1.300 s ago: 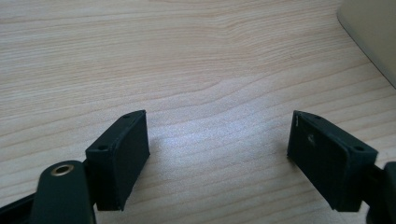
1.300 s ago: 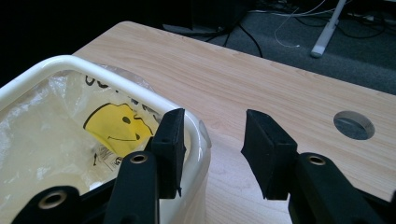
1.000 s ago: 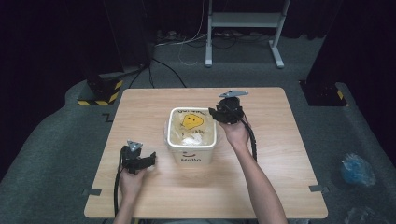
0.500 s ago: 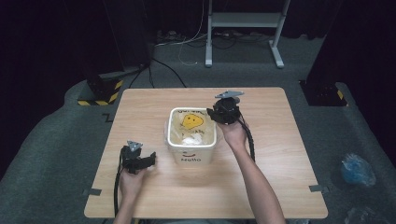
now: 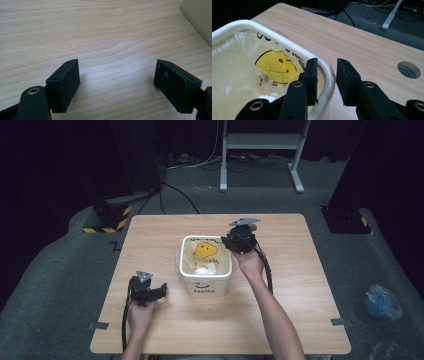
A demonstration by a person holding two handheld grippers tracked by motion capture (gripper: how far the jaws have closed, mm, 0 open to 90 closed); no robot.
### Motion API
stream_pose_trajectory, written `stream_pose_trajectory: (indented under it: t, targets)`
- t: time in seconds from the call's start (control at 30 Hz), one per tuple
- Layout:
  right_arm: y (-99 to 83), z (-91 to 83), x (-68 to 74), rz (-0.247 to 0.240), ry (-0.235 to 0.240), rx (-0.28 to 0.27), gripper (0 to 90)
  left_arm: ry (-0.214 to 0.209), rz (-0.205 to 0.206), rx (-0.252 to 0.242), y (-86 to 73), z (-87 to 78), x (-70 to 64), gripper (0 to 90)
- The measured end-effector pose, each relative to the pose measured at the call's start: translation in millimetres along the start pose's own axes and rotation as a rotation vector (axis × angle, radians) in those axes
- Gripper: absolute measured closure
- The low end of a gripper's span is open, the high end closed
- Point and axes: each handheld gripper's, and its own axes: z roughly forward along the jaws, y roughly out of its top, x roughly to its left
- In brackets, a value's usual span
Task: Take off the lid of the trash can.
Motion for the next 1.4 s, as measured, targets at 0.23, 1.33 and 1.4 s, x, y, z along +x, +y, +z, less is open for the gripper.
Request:
stream_pose_trajectory:
  t: [0.23, 1.33, 1.4]
  targets:
    - [-0.3, -0.4, 0.3, -0.016, -0.002, 0.006, 75.3, 0.0, 0.0, 0.0, 0.0, 0.0, 0.0, 20.8]
    - [0.8, -17.0, -8.8, -0.037, 0.002, -0.043, 78.1, 0.0, 0.001, -0.001, 0.0, 0.0, 0.0, 20.8]
    - [0.8, -17.5, -9.4, -0.035, 0.005, -0.044, 78.1, 0.0, 0.001, -0.001, 0.0, 0.0, 0.0, 20.8]
